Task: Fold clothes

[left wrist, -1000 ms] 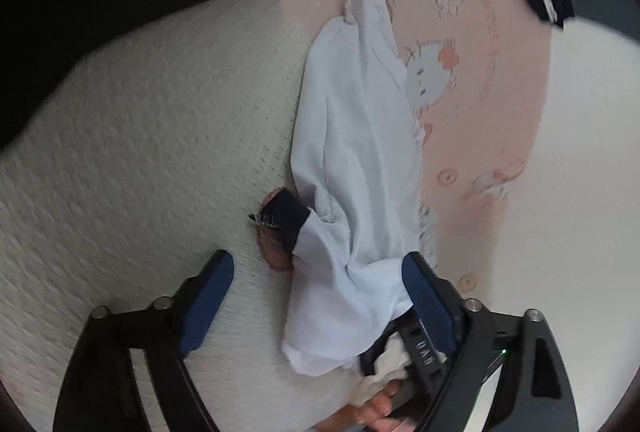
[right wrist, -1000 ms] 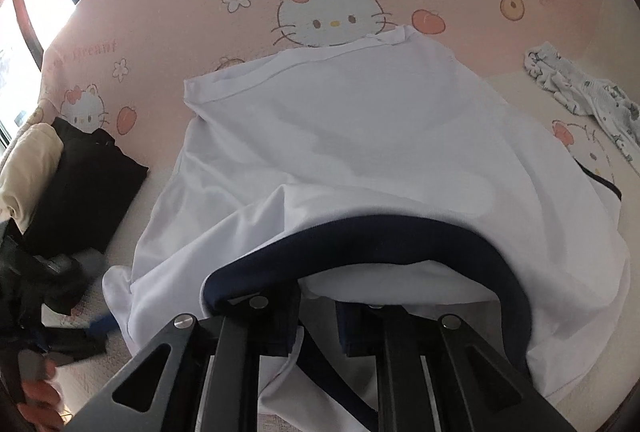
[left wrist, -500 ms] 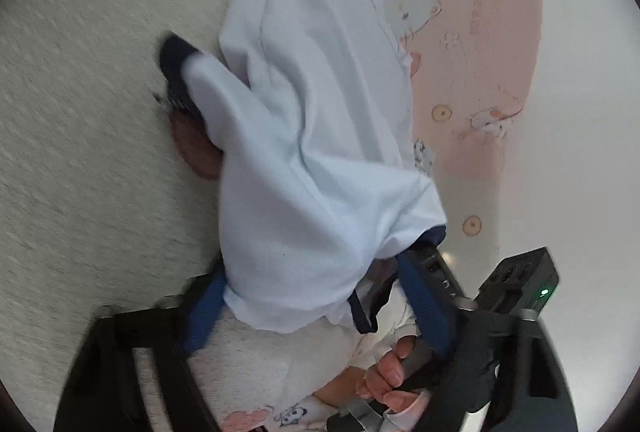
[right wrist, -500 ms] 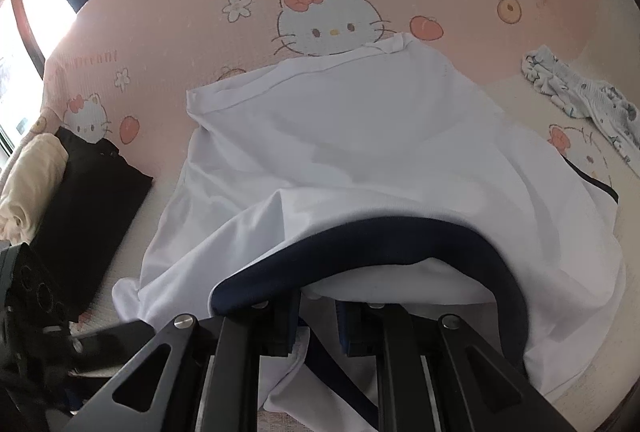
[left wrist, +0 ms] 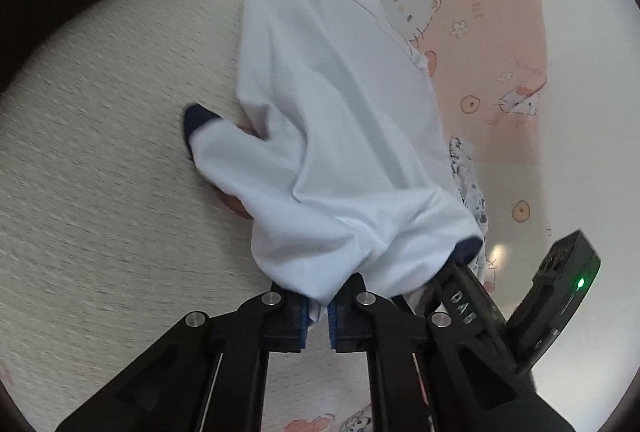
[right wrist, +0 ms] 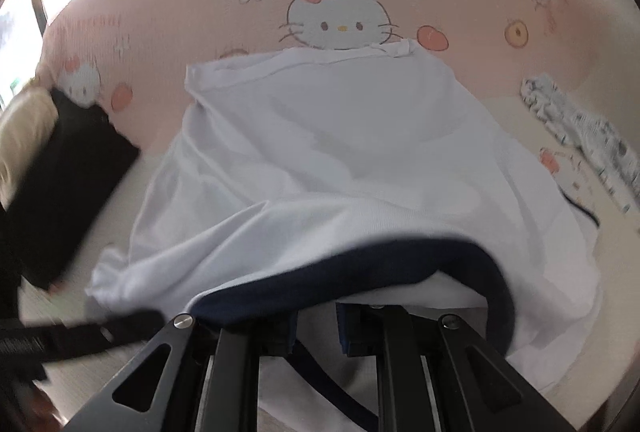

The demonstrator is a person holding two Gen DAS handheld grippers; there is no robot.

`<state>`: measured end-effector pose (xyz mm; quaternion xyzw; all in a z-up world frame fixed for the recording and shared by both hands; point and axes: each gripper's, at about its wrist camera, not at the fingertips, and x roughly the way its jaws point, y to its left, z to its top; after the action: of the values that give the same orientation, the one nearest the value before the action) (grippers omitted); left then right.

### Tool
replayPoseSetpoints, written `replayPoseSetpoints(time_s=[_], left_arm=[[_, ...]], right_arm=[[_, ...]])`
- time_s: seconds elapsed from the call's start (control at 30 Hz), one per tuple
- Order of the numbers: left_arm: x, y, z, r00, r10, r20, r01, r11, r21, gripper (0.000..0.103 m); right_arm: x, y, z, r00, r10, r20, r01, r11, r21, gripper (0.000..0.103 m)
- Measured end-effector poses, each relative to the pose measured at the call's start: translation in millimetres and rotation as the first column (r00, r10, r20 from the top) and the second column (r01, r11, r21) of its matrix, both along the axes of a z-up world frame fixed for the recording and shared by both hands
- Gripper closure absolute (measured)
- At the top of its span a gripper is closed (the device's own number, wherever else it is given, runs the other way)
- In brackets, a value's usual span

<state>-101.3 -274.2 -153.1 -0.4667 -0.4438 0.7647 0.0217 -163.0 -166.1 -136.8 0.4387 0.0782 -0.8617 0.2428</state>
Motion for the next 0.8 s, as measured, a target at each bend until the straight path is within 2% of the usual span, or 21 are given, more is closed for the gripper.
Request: replayPoseSetpoints(time_s=[0.07, 0.17, 0.3, 0.43, 0.5, 0.53, 0.63, 0.7, 0.77, 0.8], left_arm=[[5, -4, 4, 1.0, -0.001, -0.003, 0.001, 1.0, -0.007, 0.098], [10, -5, 9, 1.0, -0.002, -0.001, 0.002, 1.0, -0.031, 0.098], [-3, 4, 12, 1.0, 0.004, 0.017, -0.003, 0.998, -0.057, 0.098], [-8, -4, 9, 0.999, 0.047, 0.025, -0.047, 0.999, -0.024, 0.098], [-12, -3, 5, 0.999, 0.026, 0.026, -0.027, 0.999, 0.043, 0.098], [-12, -1, 7, 1.0, 0.008, 0.025, -0.009, 0.999, 0.04, 0.098], [-15, 7, 15, 0.999, -0.047, 0.012, 0.047, 0.999, 0.001, 0.098], [-12, 6, 20, 0.999, -0.054, 0.002, 0.054, 0.998, 0.012, 0.097], [-9, 1, 23, 1.0, -0.02, -0.014, 0.021, 0.998, 0.056, 0.094], [-7, -2, 25, 1.0, 0.004, -0.023, -0.002, 0.997, 0.08, 0.09]], right_arm=[[6, -2, -1, 1.0, 0.0, -0.016, 0.001, 0.998, 0.066, 0.09], [3, 11, -3, 0.999, -0.048, 0.012, 0.047, 0.996, 0.071, 0.09], [-1, 28, -4, 0.993, -0.111, 0.05, 0.107, 0.991, 0.081, 0.091], [-5, 45, -6, 0.981, -0.174, 0.087, 0.166, 0.982, 0.093, 0.096], [-7, 54, -7, 0.973, -0.206, 0.105, 0.196, 0.976, 0.1, 0.096], [-9, 58, -7, 0.968, -0.221, 0.117, 0.21, 0.973, 0.096, 0.096], [-14, 74, -8, 0.952, -0.223, 0.208, 0.238, 0.97, -0.049, 0.093], [-17, 84, -8, 0.942, -0.213, 0.261, 0.254, 0.958, -0.133, 0.093], [-17, 84, -7, 0.944, -0.214, 0.251, 0.25, 0.961, -0.122, 0.084], [-17, 85, -7, 0.945, -0.213, 0.248, 0.247, 0.962, -0.115, 0.076]])
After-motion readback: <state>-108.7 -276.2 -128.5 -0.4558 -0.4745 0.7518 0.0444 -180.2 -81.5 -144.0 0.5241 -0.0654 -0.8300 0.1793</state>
